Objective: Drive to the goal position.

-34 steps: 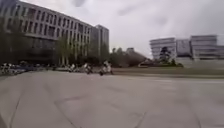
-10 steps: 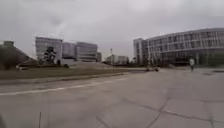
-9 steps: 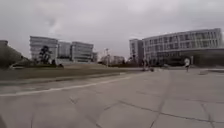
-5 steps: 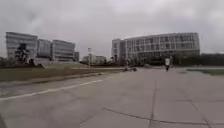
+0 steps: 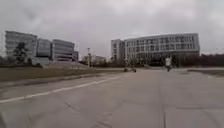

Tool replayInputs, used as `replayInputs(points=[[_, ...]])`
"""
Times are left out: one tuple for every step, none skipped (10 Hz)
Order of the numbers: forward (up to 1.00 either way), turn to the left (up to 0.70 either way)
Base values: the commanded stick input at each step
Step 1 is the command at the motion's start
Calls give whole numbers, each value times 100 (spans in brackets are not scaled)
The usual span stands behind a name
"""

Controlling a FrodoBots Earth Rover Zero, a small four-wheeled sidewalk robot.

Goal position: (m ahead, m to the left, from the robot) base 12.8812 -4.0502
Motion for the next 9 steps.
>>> replayInputs(points=[[70, -34], [70, -34], [70, -34], [70, -24], [70, -9], [70, -1], [70, -1], [70, -1], [70, -1]])
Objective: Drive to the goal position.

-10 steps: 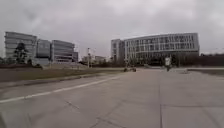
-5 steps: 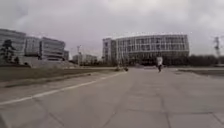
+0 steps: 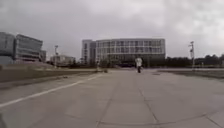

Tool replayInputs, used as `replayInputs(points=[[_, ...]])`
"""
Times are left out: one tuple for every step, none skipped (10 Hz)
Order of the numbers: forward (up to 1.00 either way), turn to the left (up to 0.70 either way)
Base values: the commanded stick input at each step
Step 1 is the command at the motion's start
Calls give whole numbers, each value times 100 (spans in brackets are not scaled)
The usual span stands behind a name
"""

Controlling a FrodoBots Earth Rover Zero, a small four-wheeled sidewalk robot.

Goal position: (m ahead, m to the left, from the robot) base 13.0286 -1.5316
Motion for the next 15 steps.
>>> replayInputs(points=[[70, -1], [70, -1], [70, -1], [70, -1], [70, -1], [70, -1], [70, -1], [70, -1], [70, -1], [70, -1], [70, -1], [70, -1], [70, -1], [70, -1], [70, -1]])
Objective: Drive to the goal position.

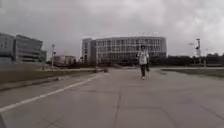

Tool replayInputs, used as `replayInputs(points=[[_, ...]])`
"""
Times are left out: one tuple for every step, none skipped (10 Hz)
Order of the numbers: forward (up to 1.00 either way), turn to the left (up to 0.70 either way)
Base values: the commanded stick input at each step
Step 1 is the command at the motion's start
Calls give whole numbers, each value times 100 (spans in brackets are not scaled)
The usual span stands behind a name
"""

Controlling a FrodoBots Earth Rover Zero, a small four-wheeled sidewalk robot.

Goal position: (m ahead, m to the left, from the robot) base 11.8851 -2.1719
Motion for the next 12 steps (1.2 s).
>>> replayInputs(points=[[70, -1], [70, -1], [70, -1], [70, -1], [70, -1], [70, -1], [70, -1], [70, -2], [70, -3], [70, -3], [70, -3], [70, -3]])
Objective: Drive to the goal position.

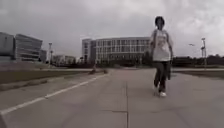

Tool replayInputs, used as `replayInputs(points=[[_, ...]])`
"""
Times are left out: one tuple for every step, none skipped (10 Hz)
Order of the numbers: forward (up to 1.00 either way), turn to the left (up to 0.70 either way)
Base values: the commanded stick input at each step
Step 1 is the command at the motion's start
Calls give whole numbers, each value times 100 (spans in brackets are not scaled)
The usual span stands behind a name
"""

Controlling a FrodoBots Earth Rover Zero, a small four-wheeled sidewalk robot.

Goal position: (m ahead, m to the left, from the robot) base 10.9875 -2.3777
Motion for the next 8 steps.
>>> replayInputs(points=[[70, -3], [70, -3], [70, -3], [70, -4], [70, -4], [70, -13], [70, -29], [70, -30]])
